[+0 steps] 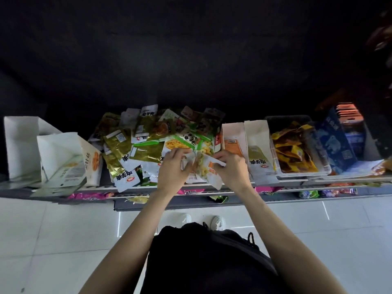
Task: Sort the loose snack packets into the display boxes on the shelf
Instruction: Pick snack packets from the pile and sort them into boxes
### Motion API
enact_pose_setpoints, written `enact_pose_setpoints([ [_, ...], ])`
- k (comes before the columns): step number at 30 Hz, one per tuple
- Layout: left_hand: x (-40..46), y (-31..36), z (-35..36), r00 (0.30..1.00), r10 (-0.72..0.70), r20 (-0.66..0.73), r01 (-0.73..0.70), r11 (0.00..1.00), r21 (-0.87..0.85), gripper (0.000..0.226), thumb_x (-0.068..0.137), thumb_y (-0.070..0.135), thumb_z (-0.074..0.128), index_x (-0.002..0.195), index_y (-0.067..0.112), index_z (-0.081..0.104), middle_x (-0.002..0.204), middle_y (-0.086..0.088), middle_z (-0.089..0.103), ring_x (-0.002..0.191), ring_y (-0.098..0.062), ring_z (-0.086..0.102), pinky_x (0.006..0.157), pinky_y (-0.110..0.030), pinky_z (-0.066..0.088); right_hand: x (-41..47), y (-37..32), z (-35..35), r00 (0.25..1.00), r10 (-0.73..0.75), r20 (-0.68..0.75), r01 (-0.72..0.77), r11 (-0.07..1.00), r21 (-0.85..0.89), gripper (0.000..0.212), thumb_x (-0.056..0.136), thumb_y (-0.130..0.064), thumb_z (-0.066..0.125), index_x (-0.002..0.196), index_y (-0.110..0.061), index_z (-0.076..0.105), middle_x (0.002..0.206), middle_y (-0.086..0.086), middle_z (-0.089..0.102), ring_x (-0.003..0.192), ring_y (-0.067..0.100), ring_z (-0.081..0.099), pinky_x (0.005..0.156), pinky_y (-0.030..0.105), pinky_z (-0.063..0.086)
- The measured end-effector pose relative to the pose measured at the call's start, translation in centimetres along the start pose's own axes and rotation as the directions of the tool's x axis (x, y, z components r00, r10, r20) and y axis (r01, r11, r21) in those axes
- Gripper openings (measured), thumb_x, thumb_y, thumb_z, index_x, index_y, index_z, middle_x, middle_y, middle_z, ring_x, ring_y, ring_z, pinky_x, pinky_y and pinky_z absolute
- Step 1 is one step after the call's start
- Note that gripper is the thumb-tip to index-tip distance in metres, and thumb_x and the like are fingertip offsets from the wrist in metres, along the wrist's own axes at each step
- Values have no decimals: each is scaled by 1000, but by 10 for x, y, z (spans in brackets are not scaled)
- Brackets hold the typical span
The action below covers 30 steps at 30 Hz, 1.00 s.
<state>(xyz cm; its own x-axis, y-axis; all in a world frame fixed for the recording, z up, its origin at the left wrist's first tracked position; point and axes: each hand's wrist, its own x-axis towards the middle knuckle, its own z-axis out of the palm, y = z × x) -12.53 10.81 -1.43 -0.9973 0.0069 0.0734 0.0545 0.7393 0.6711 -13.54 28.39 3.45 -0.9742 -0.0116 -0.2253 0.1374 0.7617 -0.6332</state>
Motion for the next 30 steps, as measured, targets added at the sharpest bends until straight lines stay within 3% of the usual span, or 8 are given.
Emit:
enact_pose_setpoints([
  [2, 18, 23, -16, 962, 193, 191, -200, 980, 18, 45, 86, 23, 65, 130, 24, 52, 129, 5, 50, 121, -15, 42, 103, -31, 35, -11, 3, -25, 973, -187, -133, 172, 979, -111, 20, 81, -7, 66, 97, -18, 72, 87, -2, 71, 52, 9, 57, 51, 21, 47],
  [5, 48, 60, -26, 835, 373, 405, -433, 899, 62, 37, 90, 33, 61, 126, 34, 55, 124, 14, 50, 114, -3, 40, 98, -24, 34, -22, 8, -56, 859, -413, -302, 343, 903, -260, 24, 72, -3, 74, 92, -16, 73, 72, -1, 62, 44, -2, 31, 47, 16, 37],
  [8, 66, 85, -15, 760, 577, 299, -610, 792, 21, 13, 89, 30, 63, 101, 30, 68, 100, 12, 61, 92, -4, 54, 77, -29, 51, -27, 19, -74, 778, -469, -418, 380, 881, -282, 24, 74, -6, 77, 95, -16, 71, 72, 2, 64, 56, 12, 53, 48, 23, 46],
  [10, 75, 90, 1, 752, 636, 173, -640, 767, -40, 14, 86, 20, 67, 98, 24, 71, 96, 8, 63, 87, -6, 58, 74, -25, 51, -31, 31, -78, 751, -450, -483, 389, 893, -227, 19, 77, -4, 74, 93, -13, 71, 79, -1, 70, 69, 17, 62, 54, 28, 53],
  [14, 79, 82, 39, 811, 582, 56, -575, 811, -108, 22, 80, 5, 69, 100, 15, 72, 101, 3, 67, 96, -12, 63, 86, -32, 52, -31, 55, -61, 757, -367, -541, 340, 928, -154, 16, 78, -5, 67, 89, -14, 74, 86, -4, 72, 77, 13, 62, 63, 30, 55],
  [19, 62, 63, 63, 881, 445, 160, -446, 894, -26, 31, 81, 3, 68, 108, 18, 70, 112, 5, 68, 101, -11, 64, 88, -34, 53, -15, 71, -30, 749, -444, -492, 345, 895, -283, 27, 80, -1, 64, 87, -22, 77, 88, -10, 73, 74, 15, 62, 62, 30, 51],
  [23, 47, 57, 65, 889, 377, 259, -416, 902, 113, 42, 87, 3, 59, 124, 23, 61, 129, 11, 57, 120, -12, 49, 105, -28, 35, -12, 69, -16, 708, -566, -423, 402, 815, -417, 21, 82, -13, 58, 83, -24, 76, 88, -8, 72, 74, 15, 58, 61, 30, 50],
  [30, 38, 56, 54, 838, 350, 420, -452, 875, 173, 45, 99, 27, 40, 144, 27, 35, 147, 12, 38, 138, -9, 23, 115, -31, 15, -16, 81, -16, 609, -685, -399, 440, 711, -549, 27, 85, -3, 57, 91, -21, 76, 95, -4, 71, 81, 17, 57, 67, 30, 46],
])
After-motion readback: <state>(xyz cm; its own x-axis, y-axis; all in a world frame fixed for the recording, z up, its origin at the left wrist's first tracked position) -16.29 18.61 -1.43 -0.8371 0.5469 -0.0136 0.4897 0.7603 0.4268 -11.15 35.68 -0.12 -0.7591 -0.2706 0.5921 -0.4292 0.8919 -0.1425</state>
